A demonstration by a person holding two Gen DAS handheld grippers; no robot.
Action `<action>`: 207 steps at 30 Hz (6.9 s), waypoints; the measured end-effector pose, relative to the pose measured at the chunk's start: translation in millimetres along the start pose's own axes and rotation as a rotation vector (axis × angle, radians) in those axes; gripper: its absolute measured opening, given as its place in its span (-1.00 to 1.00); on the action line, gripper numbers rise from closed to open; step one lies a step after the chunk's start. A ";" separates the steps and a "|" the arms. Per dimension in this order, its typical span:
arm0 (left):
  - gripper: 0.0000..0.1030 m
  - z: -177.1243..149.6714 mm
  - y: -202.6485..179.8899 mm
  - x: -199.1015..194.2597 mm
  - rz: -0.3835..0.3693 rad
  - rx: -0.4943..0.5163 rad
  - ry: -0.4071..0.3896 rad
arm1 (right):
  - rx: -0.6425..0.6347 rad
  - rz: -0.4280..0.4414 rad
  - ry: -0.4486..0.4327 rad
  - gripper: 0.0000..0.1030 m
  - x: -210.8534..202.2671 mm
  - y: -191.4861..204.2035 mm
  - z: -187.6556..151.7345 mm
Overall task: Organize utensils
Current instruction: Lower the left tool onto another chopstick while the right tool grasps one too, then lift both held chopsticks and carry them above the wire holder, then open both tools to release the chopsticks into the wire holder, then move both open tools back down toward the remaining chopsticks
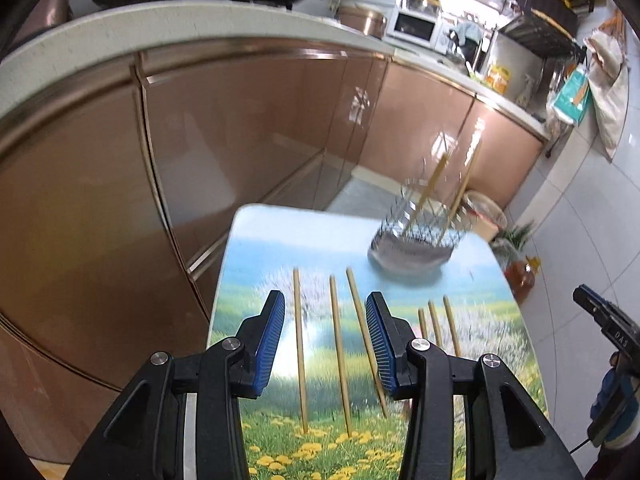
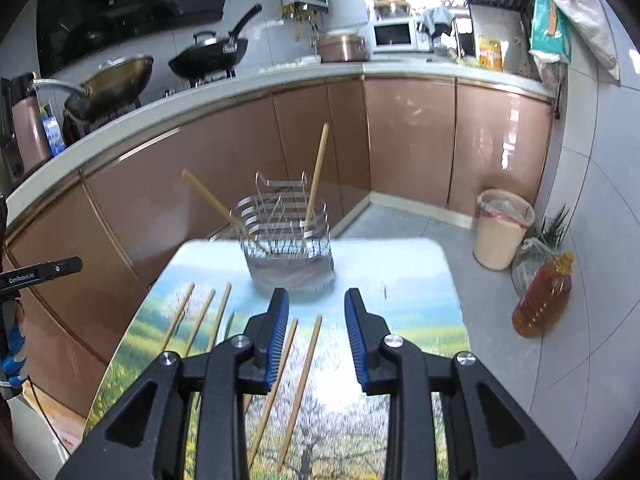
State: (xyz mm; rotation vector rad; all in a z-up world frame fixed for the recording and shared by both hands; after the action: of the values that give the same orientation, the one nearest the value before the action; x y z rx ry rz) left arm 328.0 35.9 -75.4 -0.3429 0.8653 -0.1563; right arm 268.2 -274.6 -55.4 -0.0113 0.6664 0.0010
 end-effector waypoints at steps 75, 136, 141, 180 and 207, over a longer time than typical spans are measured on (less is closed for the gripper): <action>-0.89 -62.9 -7.2 135.6 0.121 -0.042 0.314 | 0.099 0.214 0.309 -0.88 120.4 72.5 -65.8; -0.88 139.9 -199.1 134.3 -0.056 -0.014 -0.662 | 0.046 0.114 -0.423 -0.88 160.0 -43.0 158.0; -0.88 131.9 -194.6 141.8 -0.036 -0.007 -0.639 | 0.040 0.115 -0.385 -0.87 169.3 -40.5 139.8; 0.16 78.4 -62.1 -65.3 0.148 0.032 -0.479 | 0.015 0.084 -0.272 -0.57 -17.2 6.2 97.5; 0.16 -25.3 35.0 34.3 0.231 -0.022 -0.055 | -0.021 0.149 0.167 -0.57 67.9 54.6 -27.7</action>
State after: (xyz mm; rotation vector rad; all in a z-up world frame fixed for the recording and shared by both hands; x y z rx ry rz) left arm 330.4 53.4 -127.6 -0.2640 0.8462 0.0763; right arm 304.2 -220.5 -119.7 0.0179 0.8325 0.1521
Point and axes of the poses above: each gripper's, at about its wrist camera, not at the fingertips, and x roughly the way its jaws point, y to its left, z to its top, the point moved 10 cm from there along x, roughly the way its jaws point, and after that the axes turned 14 degrees about -x, right-handed, at the moved point
